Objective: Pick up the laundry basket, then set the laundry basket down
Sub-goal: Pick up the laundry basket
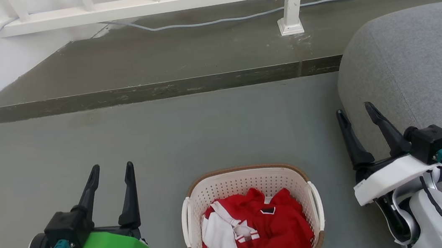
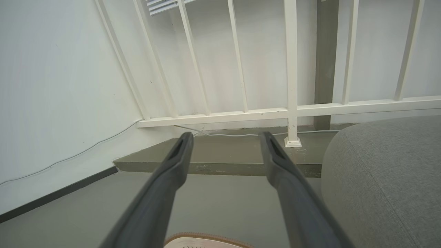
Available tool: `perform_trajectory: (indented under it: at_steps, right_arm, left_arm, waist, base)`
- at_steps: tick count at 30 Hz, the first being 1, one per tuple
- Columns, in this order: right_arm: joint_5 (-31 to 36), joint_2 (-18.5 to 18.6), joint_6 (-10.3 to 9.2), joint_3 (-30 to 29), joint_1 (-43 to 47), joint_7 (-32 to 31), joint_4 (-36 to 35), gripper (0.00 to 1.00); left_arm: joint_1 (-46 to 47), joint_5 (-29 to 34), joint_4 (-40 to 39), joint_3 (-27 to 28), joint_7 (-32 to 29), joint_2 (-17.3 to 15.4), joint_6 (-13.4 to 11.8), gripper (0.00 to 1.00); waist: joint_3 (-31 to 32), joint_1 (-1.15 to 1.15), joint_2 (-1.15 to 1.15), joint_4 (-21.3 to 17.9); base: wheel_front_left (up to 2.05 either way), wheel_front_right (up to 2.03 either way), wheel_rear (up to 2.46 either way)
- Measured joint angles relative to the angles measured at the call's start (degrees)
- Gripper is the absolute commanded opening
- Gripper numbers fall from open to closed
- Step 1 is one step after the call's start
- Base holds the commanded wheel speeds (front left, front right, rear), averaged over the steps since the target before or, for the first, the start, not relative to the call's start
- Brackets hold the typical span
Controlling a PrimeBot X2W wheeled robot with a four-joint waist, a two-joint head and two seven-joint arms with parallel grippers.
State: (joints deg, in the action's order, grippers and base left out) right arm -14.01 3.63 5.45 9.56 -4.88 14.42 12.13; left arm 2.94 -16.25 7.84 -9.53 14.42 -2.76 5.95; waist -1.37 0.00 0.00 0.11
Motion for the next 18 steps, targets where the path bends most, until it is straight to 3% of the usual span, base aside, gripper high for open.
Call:
perform_trajectory:
  at_steps: [18]
  right_arm:
    - [0.53, -0.35, 0.52, -0.40, 0.00, 0.00, 0.43, 1.00]
  left_arm:
    - [-0.01, 0.00, -0.08, 0.49, 0.00, 0.11, 0.58, 1.00]
  waist:
    - [-1.03, 0.00, 0.00, -0.62]
  base:
    - [0.00, 0.00, 0.00]
